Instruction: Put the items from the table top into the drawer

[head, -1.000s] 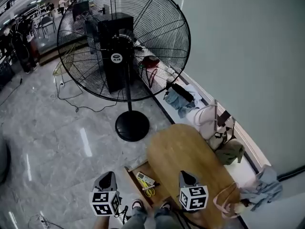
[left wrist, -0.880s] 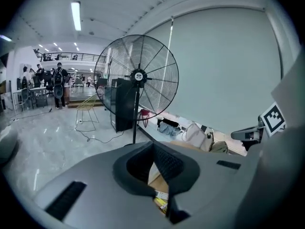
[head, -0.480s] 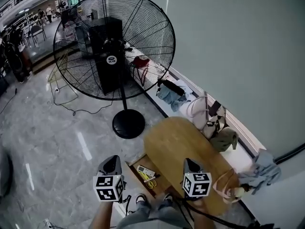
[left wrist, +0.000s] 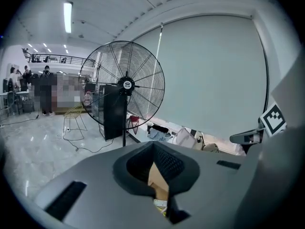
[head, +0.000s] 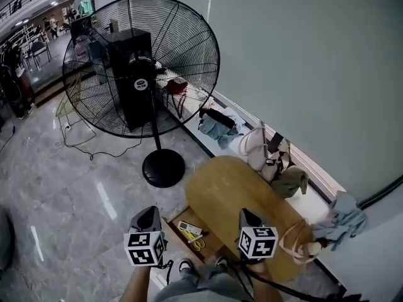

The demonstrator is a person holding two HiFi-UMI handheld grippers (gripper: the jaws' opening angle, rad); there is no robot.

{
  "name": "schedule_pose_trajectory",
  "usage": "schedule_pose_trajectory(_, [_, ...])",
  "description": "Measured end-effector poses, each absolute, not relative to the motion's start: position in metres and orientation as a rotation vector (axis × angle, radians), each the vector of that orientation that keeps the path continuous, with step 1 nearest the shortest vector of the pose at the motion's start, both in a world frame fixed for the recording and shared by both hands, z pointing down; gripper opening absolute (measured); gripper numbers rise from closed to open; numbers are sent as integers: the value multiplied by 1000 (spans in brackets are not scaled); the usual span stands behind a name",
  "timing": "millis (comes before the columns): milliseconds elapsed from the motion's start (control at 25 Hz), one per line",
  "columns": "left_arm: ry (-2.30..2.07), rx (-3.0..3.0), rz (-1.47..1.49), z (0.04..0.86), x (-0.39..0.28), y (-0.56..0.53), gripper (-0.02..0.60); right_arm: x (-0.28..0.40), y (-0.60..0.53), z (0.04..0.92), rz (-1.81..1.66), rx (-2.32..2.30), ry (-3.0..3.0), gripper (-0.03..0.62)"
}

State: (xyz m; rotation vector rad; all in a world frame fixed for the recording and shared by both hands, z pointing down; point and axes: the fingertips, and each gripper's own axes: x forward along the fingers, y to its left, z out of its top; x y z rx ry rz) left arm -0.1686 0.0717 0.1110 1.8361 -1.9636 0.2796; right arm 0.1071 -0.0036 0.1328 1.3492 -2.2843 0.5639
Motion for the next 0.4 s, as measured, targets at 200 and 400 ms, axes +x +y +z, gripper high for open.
schedule_pose_trajectory(200, [-1969, 1834, 263, 110, -170, 71, -5, 111, -4, 129, 536, 1391, -2259, 5])
schedule_pose_trajectory(400, [-1970, 1835, 263, 107, -171, 69, -5, 113, -5, 127, 548, 1398, -2257, 5])
